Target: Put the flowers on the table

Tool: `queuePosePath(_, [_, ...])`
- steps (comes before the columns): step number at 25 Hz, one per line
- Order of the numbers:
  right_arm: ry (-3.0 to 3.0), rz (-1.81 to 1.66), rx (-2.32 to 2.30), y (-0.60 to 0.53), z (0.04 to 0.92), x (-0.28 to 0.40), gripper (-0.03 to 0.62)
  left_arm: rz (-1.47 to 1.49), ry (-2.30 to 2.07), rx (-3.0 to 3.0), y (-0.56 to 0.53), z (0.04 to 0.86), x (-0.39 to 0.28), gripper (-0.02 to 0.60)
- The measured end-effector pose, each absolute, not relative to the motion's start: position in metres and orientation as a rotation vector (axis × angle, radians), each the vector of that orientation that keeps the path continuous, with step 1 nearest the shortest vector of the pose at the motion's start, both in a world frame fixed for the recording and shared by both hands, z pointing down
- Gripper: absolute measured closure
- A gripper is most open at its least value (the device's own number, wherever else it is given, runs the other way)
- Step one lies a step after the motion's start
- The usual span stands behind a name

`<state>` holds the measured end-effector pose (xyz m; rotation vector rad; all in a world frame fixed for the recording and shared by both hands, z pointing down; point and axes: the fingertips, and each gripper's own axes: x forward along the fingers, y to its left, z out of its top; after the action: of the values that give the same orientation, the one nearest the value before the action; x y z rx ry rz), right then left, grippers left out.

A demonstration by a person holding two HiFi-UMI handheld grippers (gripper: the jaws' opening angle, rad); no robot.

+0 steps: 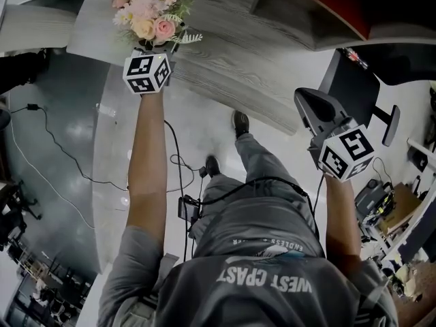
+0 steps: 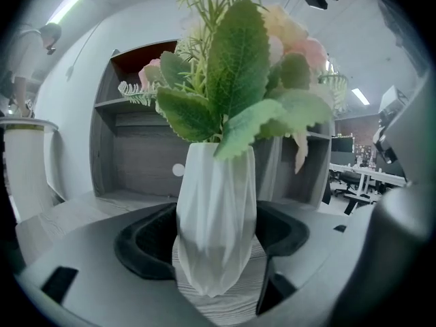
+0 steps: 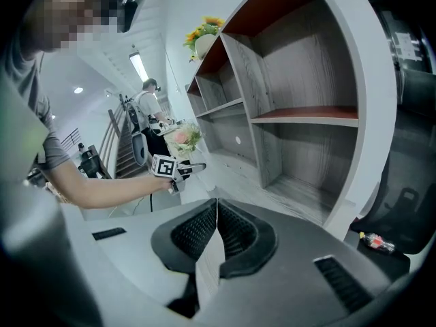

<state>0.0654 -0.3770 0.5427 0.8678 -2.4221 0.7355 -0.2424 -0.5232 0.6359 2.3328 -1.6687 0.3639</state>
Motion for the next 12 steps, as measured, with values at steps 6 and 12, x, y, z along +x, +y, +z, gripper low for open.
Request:
queuePosePath(6, [-2.417, 0.738, 0.865, -0.3692, 0.5438, 0.0588, 0.565, 0.358, -1.629, 2.343, -0.5255, 0.6361, -0.2407, 0.222])
queuePosePath(12, [-2.413, 0.733, 0.873, -0.3675, 0.5372, 0.0542, 0.565, 0.309, -1.593, 2.363, -0.5263, 0.6282, -0.2371, 0.206])
